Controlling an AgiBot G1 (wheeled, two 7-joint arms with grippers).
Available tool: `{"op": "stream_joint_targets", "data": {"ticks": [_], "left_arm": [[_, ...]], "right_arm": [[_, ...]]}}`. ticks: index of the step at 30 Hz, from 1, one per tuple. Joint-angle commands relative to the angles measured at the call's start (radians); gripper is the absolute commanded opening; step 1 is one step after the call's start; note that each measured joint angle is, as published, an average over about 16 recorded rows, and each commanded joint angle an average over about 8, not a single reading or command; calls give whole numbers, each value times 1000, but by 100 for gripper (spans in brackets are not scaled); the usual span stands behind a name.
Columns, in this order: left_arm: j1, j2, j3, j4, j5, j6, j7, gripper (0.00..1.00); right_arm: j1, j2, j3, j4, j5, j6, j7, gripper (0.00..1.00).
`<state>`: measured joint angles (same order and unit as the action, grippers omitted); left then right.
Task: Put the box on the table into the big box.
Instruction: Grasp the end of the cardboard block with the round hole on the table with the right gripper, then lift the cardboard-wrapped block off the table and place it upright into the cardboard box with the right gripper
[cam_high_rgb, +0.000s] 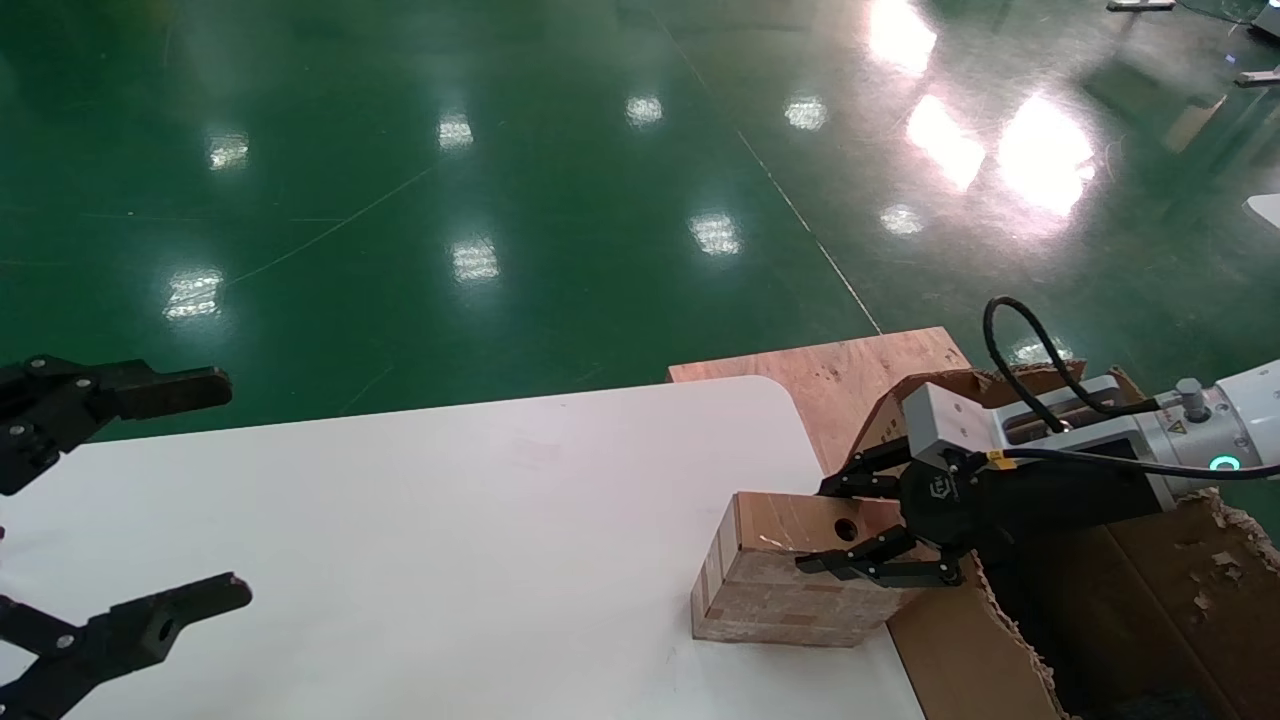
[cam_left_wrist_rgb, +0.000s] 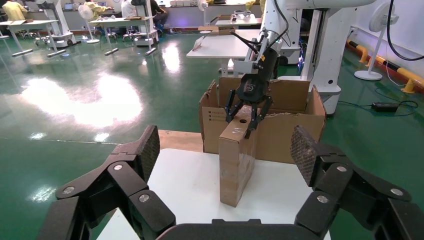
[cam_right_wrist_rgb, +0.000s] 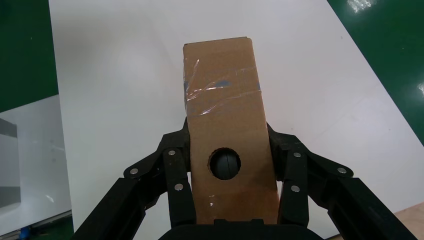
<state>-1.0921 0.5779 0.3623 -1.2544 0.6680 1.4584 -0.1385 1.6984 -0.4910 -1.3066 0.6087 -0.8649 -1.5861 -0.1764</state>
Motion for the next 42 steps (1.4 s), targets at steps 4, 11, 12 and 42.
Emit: {"op": "stream_joint_targets", "data": {"ticks": [4,11,12,42], "left_arm": [[0,0,0,0,0,0,0,100],[0,0,0,0,0,0,0,100],[0,0,0,0,0,0,0,100],[0,0,0,0,0,0,0,100]], "right_arm": [[49,28,0,72,19,2,69,0],[169,168,32,236,118,5,222,0],[184,192,39,255,132,6,236,0],[501,971,-271,539,150,338,328,0]]}}
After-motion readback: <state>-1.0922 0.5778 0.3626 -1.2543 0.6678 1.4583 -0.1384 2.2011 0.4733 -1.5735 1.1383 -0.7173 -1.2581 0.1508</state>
